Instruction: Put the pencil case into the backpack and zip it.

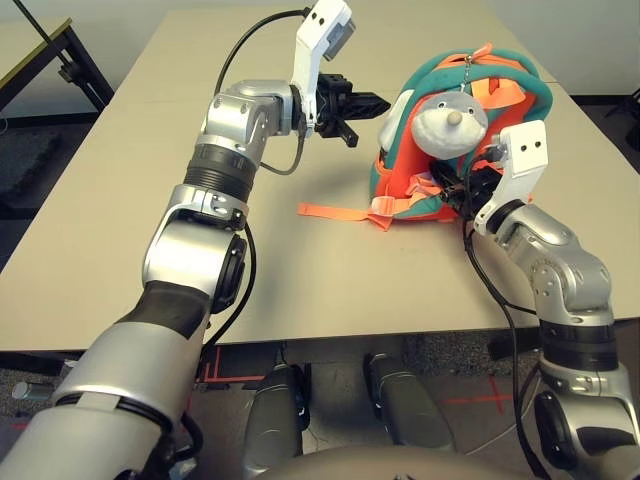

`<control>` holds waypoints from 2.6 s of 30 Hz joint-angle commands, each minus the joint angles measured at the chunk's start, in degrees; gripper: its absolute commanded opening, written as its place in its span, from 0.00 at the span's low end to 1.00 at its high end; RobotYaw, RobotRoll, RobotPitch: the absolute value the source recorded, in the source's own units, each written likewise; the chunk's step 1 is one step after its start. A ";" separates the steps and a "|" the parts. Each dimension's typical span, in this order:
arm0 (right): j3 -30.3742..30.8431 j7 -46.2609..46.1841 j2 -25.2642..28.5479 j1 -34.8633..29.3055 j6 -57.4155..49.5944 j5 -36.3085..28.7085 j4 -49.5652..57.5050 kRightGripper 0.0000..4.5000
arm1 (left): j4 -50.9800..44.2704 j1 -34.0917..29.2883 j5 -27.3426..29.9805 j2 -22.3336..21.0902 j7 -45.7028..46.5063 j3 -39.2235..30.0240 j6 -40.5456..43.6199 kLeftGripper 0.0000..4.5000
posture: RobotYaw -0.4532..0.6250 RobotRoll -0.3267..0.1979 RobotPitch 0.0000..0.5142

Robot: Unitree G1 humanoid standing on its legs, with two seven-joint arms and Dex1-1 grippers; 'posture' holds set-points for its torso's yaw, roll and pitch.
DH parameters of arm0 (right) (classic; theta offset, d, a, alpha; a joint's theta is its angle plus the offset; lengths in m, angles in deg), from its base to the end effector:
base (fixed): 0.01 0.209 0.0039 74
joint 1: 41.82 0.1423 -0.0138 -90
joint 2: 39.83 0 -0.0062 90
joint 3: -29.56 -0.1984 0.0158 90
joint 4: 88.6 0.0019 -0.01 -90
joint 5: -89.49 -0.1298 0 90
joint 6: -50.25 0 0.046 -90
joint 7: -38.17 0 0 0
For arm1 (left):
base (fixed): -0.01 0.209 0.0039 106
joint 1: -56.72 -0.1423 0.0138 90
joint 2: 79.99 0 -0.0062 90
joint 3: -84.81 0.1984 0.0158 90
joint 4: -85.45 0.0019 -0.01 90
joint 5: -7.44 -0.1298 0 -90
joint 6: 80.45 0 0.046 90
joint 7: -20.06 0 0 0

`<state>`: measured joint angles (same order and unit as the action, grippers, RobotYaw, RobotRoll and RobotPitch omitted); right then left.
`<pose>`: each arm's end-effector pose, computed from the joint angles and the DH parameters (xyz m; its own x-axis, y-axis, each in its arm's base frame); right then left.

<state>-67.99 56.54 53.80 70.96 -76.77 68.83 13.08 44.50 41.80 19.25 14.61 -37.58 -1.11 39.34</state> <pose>0.2570 -0.2049 0.1393 0.9270 0.3742 -0.0238 -0.3739 0.9273 0.0170 0.3782 0.1046 0.2452 0.3686 -0.9129 -0.1754 0.9257 0.3777 -0.0207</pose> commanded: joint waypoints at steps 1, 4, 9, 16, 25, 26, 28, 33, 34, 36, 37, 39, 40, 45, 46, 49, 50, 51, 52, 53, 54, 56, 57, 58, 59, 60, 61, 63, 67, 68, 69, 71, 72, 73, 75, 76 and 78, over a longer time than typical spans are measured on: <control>0.63 0.04 0.01 -0.88 -1.18 0.20 -0.84 0.12 | 6.32 2.23 -1.93 3.16 0.34 1.00 -3.53 0.00 | 0.21 0.62 0.22; 0.85 0.11 -0.17 -0.95 -0.76 0.39 -1.43 0.12 | 12.36 3.61 -2.91 6.68 1.67 0.48 -6.61 0.00 | 0.21 0.62 0.22; 1.20 -0.04 -0.60 -0.72 -0.87 0.45 -1.39 0.12 | 19.00 4.44 -4.96 9.01 6.41 -0.86 -11.62 0.00 | 0.21 0.62 0.22; 0.77 -0.09 -0.36 -1.49 -0.98 0.34 -0.66 0.12 | 14.30 4.95 -3.38 4.44 2.59 -2.97 -9.57 0.00 | 0.20 0.62 0.23; 1.18 0.35 -0.43 -0.78 -0.26 0.56 -2.18 0.12 | -11.25 1.03 2.92 -6.05 -5.53 -3.73 7.46 0.22 | 0.23 0.62 0.22; 1.26 0.46 -0.43 -0.61 -0.13 0.60 -2.49 0.12 | -14.12 0.35 3.67 -6.51 -6.22 -3.45 9.15 0.31 | 0.23 0.62 0.22; 1.45 0.68 -0.47 -0.22 0.13 0.76 -3.12 0.12 | -19.77 -0.93 4.85 -7.22 -7.40 -2.36 11.70 0.48 | 0.23 0.62 0.21; 1.67 0.97 -0.58 0.33 0.48 1.00 -3.84 0.12 | -28.42 -2.94 6.31 -7.42 -8.23 0.58 14.42 0.91 | 0.23 0.62 0.21; 1.67 0.99 -0.60 0.39 0.59 1.03 -3.98 0.12 | -28.79 -3.37 5.96 -7.01 -7.86 1.36 14.07 0.99 | 0.23 0.62 0.20; 1.66 1.01 -0.64 0.46 0.74 1.07 -4.16 0.12 | -29.15 -3.95 5.67 -6.59 -7.37 2.41 13.65 1.00 | 0.23 0.62 0.20; 1.64 0.95 -0.70 0.42 0.77 1.06 -4.07 0.12 | -29.14 -4.33 5.22 -6.24 -7.30 3.33 12.90 1.00 | 0.23 0.62 0.20; 1.61 0.72 -0.86 0.20 0.68 1.02 -3.60 0.12 | -28.27 -4.71 4.18 -5.13 -6.89 5.24 11.30 1.00 | 0.23 0.62 0.20; 1.61 0.65 -0.93 0.16 0.69 1.04 -3.54 0.12 | -27.22 -4.58 3.46 -4.57 -6.49 6.03 10.19 1.00 | 0.22 0.62 0.18; 1.38 0.33 -1.00 -0.09 0.59 1.02 -3.03 0.12 | -19.06 -2.53 1.07 -1.08 -4.79 7.51 4.59 1.00 | 0.21 0.62 0.18; 1.32 0.27 -0.98 -0.13 0.58 1.03 -2.97 0.12 | -17.36 -2.20 0.57 -0.45 -4.66 7.76 3.37 1.00 | 0.21 0.62 0.18; 1.22 0.11 -0.96 -0.18 0.60 1.06 -2.87 0.12 | -12.41 -1.16 -1.37 1.26 -3.44 8.45 0.02 1.00 | 0.21 0.62 0.18; 1.21 0.05 -0.95 -0.18 0.59 1.07 -2.83 0.12 | -10.85 -0.76 -1.86 1.84 -2.95 8.49 -0.97 1.00 | 0.21 0.62 0.18; 1.21 0.00 -0.94 -0.18 0.59 1.07 -2.80 0.12 | -9.64 -0.43 -2.20 2.24 -2.71 8.43 -1.76 1.00 | 0.21 0.62 0.18; 1.19 -0.06 -0.92 -0.16 0.57 1.04 -2.75 0.12 | -8.44 0.01 -2.41 2.73 -2.36 8.22 -2.21 1.00 | 0.19 0.62 0.17; 1.19 -0.14 -0.91 -0.16 0.58 1.05 -2.69 0.12 | -7.23 0.43 -2.48 3.30 -1.97 7.93 -2.62 1.00 | 0.19 0.62 0.17; 1.21 -0.23 -0.93 -0.16 0.57 1.05 -2.62 0.12 | -6.27 0.77 -2.52 3.74 -1.72 7.70 -2.85 1.00 | 0.19 0.62 0.17; 1.28 -0.40 -1.04 -0.22 0.56 1.06 -2.48 0.12 | -5.29 1.05 -2.59 4.26 -2.01 7.65 -3.19 0.96 | 0.18 0.62 0.17; 1.33 -0.47 -1.09 -0.26 0.57 1.07 -2.44 0.12 | -5.19 1.09 -2.41 4.47 -2.20 7.46 -3.08 0.92 | 0.18 0.62 0.17; 1.37 -0.53 -1.15 -0.30 0.57 1.08 -2.41 0.12 | -5.30 1.07 -2.24 4.55 -2.57 7.39 -2.89 0.87 | 0.19 0.62 0.18; 1.40 -0.58 -1.20 -0.33 0.58 1.09 -2.40 0.12 | -5.56 0.96 -2.18 4.51 -3.13 7.51 -2.89 0.78 | 0.19 0.62 0.18; 1.42 -0.60 -1.23 -0.34 0.60 1.09 -2.41 0.12 | -5.79 0.86 -2.18 4.45 -3.56 7.61 -2.89 0.69 | 0.19 0.62 0.18; 1.44 -0.63 -1.26 -0.34 0.59 1.10 -2.40 0.12 | -5.90 0.81 -2.22 4.39 -3.86 7.69 -2.92 0.61 | 0.19 0.62 0.18; 1.54 -0.66 -1.35 -0.31 0.70 1.14 -2.55 0.12 | -6.13 0.70 -2.05 4.36 -4.09 7.50 -2.42 0.44 | 0.19 0.62 0.18; 1.73 -0.63 -1.60 -0.17 0.94 1.24 -2.97 0.12 | -6.65 0.36 -2.04 4.16 -4.35 7.40 -2.03 0.13 | 0.19 0.62 0.18; 1.78 -0.63 -1.67 -0.12 1.00 1.27 -3.07 0.12 | -6.89 0.27 -1.97 4.08 -4.44 7.31 -1.86 0.08 | 0.20 0.62 0.18; 1.82 -0.61 -1.72 -0.07 1.05 1.30 -3.18 0.12 | -7.20 0.27 -1.27 4.14 -4.56 6.66 -1.13 0.07 | 0.20 0.62 0.18; 1.90 -0.57 -1.80 0.04 1.18 1.35 -3.44 0.12 | -7.56 0.80 0.70 3.99 -4.82 4.59 0.75 0.06 | 0.20 0.62 0.18; 1.93 -0.55 -1.83 0.08 1.25 1.38 -3.56 0.12 | -7.66 1.04 1.38 3.77 -4.93 3.75 1.39 0.06 | 0.20 0.62 0.18; 1.97 -0.52 -1.87 0.14 1.32 1.41 -3.69 0.12 | -7.68 1.31 1.98 3.43 -4.93 2.90 2.19 0.06 | 0.20 0.62 0.18; 2.05 -0.42 -1.97 0.31 1.46 1.49 -4.00 0.12 | -7.77 2.03 2.95 1.67 -5.13 1.23 3.95 0.06 | 0.20 0.62 0.18; 2.07 -0.36 -2.05 0.44 1.56 1.58 -4.21 0.12 | -7.89 2.38 3.38 0.15 -5.43 0.42 4.98 0.06 | 0.20 0.62 0.18; 2.09 -0.26 -2.22 0.66 1.72 1.71 -4.56 0.12 | -8.07 2.78 3.84 -2.78 -5.93 -0.76 6.53 0.06 | 0.20 0.62 0.18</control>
<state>-67.07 56.09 52.06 71.63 -74.76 70.12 10.12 37.30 42.97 22.17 13.87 -42.73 -0.26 44.20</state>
